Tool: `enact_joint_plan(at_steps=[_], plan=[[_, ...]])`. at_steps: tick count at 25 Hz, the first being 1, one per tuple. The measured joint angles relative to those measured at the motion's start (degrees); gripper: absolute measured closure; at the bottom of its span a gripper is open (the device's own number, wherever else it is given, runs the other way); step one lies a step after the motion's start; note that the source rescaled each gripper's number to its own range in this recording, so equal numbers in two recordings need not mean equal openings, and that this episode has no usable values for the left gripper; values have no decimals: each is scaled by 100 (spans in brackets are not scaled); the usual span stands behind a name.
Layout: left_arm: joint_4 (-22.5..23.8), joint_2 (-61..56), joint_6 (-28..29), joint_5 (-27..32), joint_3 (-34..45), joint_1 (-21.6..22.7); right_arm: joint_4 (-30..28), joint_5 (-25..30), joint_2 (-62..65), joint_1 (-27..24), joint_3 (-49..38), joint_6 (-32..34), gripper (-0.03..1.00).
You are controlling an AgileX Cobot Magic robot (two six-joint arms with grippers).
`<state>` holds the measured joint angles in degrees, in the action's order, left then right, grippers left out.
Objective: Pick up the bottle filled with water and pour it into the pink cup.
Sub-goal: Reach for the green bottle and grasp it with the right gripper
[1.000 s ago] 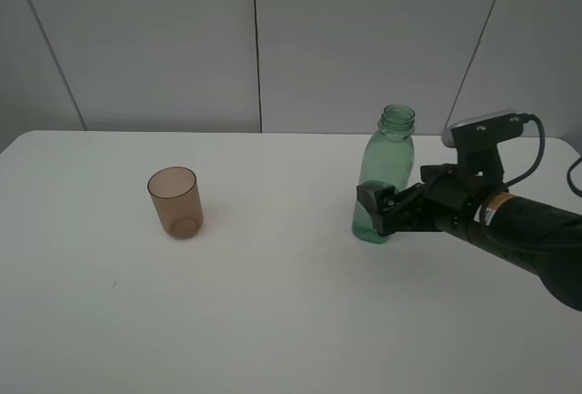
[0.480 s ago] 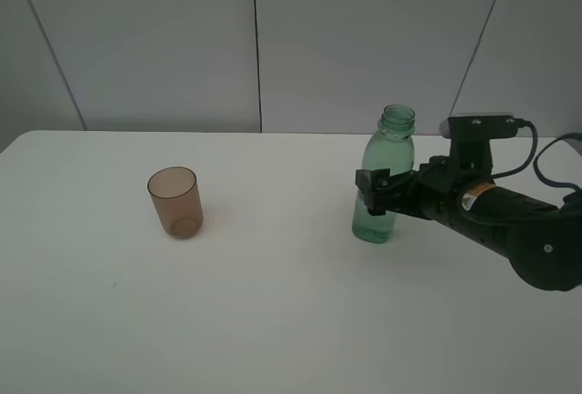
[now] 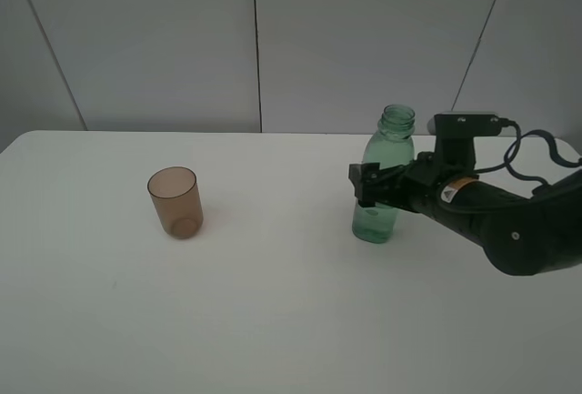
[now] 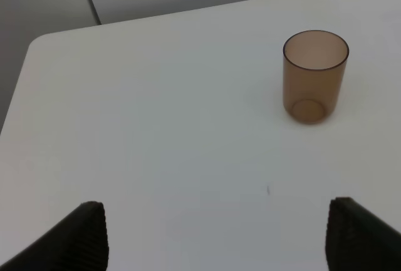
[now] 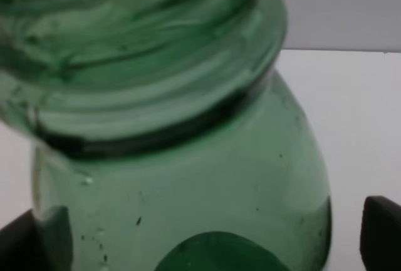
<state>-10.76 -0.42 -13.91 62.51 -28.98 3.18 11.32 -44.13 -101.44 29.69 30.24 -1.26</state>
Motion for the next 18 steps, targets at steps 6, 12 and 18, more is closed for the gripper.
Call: enact_joint_plan(at_steps=[6, 12, 18], plan=[[0, 0, 0, 0, 0, 0, -5, -143, -43, 0, 103, 0, -3], [0, 0, 0, 0, 0, 0, -5, -235, -89, 0, 108, 0, -3], [0, 0, 0, 0, 0, 0, -11, -332, -260, 0, 108, 0, -3]])
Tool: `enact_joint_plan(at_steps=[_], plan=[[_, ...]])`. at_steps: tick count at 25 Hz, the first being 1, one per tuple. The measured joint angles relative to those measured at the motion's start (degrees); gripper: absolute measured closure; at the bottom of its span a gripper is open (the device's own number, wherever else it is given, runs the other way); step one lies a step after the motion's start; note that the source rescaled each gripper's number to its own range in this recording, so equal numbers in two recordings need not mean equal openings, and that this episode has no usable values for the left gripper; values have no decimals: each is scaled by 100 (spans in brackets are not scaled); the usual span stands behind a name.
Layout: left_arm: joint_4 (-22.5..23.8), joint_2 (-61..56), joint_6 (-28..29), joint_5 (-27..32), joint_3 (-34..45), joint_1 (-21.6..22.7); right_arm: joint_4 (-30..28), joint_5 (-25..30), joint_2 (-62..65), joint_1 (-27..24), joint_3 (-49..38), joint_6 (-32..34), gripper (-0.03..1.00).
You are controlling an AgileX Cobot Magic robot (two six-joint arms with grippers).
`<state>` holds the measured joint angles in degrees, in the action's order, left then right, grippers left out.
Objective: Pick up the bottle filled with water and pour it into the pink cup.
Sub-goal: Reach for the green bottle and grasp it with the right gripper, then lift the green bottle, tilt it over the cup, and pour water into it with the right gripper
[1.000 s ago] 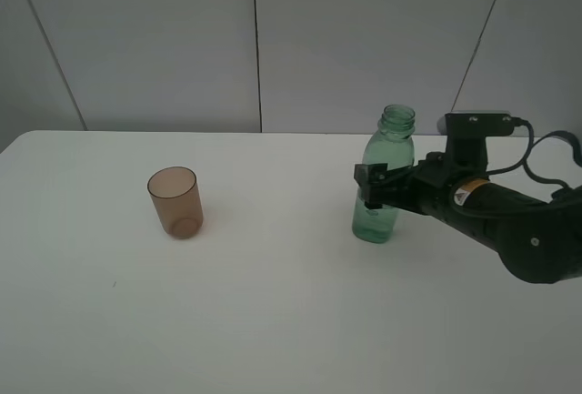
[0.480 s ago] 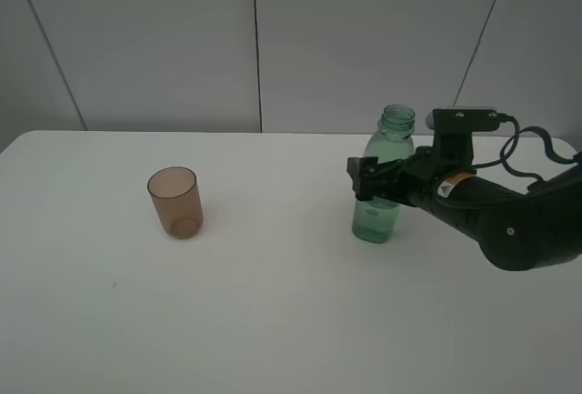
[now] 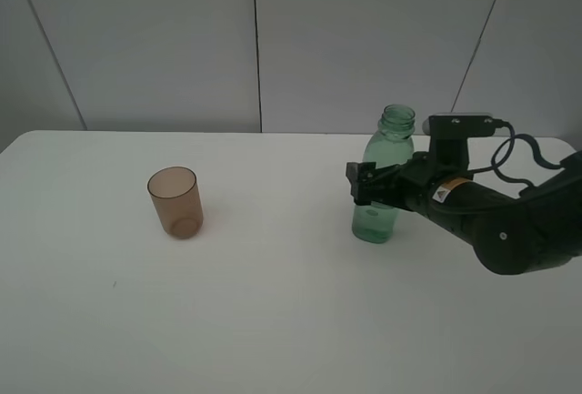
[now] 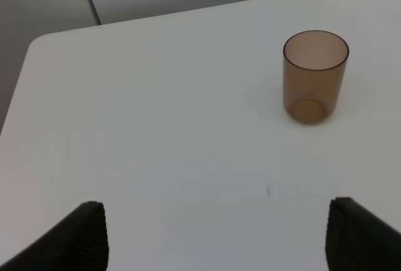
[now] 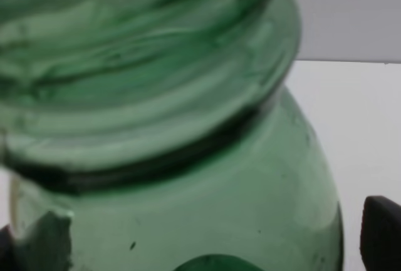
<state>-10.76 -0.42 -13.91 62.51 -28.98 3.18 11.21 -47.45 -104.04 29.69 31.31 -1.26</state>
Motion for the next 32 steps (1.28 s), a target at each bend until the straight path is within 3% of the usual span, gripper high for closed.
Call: enact_joint_plan(at_steps=[7, 10, 13, 16, 32], plan=[[0, 0, 0, 0, 0, 0, -122, -178, 0, 0, 0, 0, -3], [0, 0, 0, 0, 0, 0, -122, -178, 0, 0, 0, 0, 3], [0, 0, 0, 0, 0, 0, -122, -178, 0, 0, 0, 0, 35], [0, 0, 0, 0, 0, 0, -131, -178, 0, 0, 0, -15, 92], [0, 0, 0, 0, 0, 0, -162, -179, 0, 0, 0, -35, 91]])
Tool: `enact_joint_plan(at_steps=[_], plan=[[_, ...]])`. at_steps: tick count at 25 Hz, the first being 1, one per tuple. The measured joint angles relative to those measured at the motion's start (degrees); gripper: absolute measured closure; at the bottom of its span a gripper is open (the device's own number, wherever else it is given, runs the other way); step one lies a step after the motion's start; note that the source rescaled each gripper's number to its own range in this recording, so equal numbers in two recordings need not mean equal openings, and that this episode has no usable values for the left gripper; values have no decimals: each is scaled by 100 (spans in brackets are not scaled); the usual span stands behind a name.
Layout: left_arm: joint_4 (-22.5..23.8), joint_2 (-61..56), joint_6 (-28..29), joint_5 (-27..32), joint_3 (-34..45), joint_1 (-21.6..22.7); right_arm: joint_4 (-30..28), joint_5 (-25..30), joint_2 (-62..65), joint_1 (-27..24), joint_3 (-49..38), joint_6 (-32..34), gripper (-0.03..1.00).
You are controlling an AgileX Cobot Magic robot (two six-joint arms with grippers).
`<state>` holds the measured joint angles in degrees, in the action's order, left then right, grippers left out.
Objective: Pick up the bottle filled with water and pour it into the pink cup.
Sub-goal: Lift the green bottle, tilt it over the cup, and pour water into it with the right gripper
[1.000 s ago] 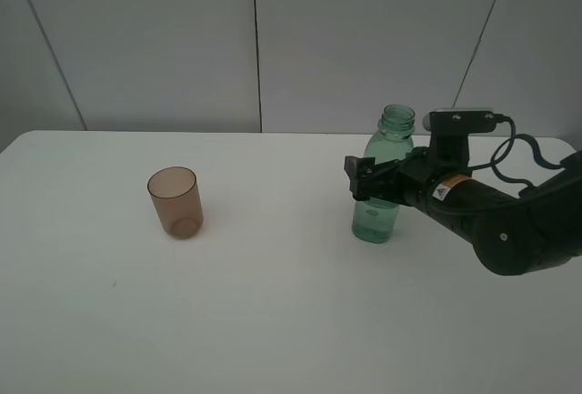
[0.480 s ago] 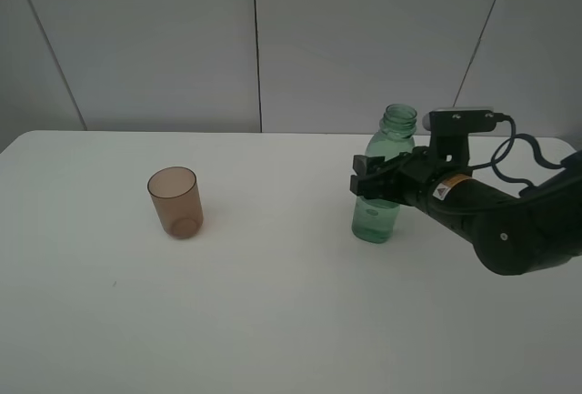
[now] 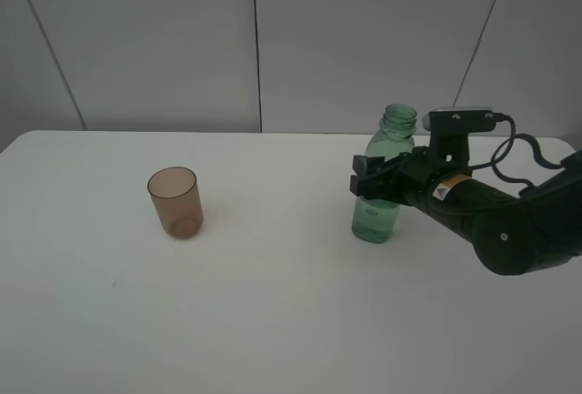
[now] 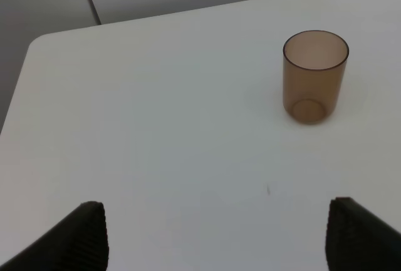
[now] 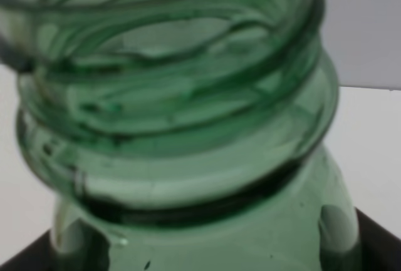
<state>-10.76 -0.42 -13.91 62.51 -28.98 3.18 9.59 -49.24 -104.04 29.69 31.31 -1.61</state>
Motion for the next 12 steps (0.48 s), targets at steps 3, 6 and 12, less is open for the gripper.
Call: enact_joint_plan(at_steps=[3, 6, 12], plan=[[0, 0, 0, 0, 0, 0, -150, 41, 18, 0, 0, -6, 91], [0, 0, 0, 0, 0, 0, -264, 51, 22, 0, 0, -6, 91], [0, 0, 0, 0, 0, 0, -462, 323, 232, -5, 0, -6, 96]])
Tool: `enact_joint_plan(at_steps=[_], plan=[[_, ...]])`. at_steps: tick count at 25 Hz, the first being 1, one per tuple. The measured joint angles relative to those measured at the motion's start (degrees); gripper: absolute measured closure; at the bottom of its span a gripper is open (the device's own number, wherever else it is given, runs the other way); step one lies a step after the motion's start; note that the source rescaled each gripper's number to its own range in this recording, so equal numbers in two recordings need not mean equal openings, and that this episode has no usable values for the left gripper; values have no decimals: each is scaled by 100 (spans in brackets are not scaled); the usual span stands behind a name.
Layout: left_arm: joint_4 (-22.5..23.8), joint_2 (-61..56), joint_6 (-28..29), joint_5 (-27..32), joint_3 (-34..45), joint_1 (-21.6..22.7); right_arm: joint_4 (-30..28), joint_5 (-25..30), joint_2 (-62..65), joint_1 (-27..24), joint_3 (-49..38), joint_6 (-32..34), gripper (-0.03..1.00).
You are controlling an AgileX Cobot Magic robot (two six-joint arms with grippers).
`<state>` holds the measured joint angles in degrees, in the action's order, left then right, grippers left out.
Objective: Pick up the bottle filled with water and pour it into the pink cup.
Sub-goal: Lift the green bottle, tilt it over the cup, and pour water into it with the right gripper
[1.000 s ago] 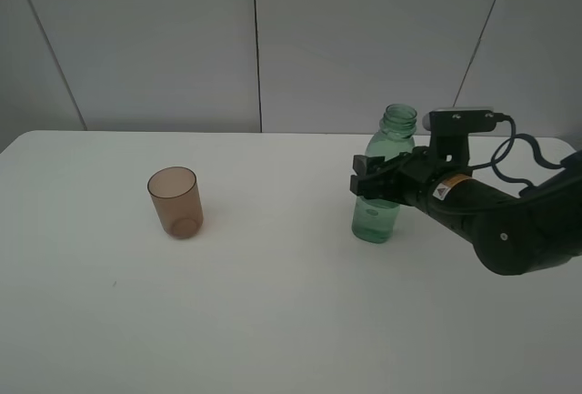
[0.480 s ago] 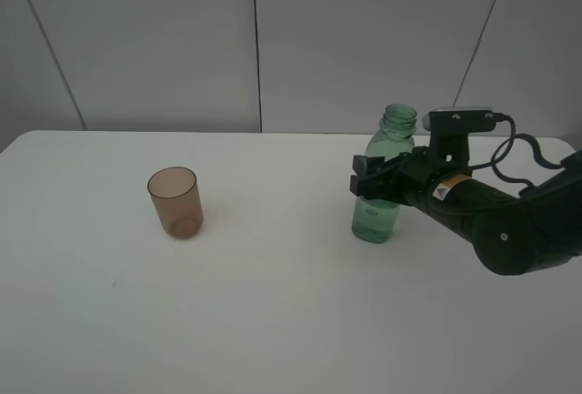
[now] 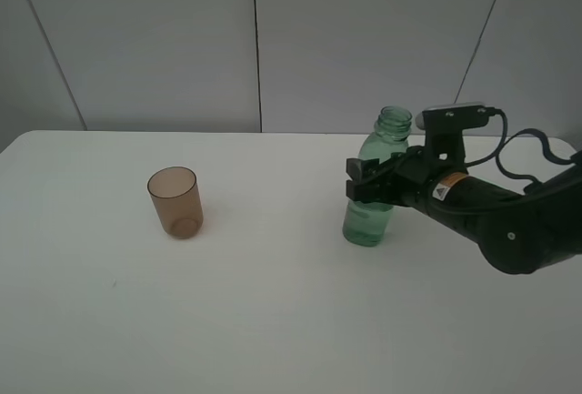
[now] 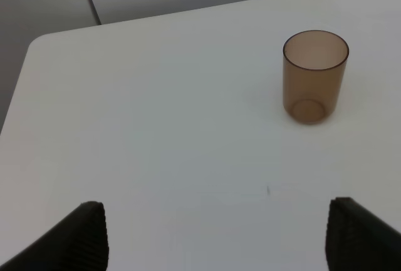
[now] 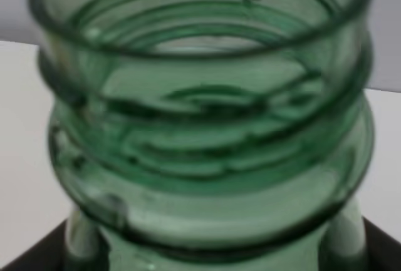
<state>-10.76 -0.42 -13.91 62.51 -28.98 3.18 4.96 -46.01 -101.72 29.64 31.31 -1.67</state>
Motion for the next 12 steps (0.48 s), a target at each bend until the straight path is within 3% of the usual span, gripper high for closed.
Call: enact_joint_plan(at_steps=[12], plan=[[0, 0, 0, 0, 0, 0, -740, 1268, 322, 0, 599, -154, 96]])
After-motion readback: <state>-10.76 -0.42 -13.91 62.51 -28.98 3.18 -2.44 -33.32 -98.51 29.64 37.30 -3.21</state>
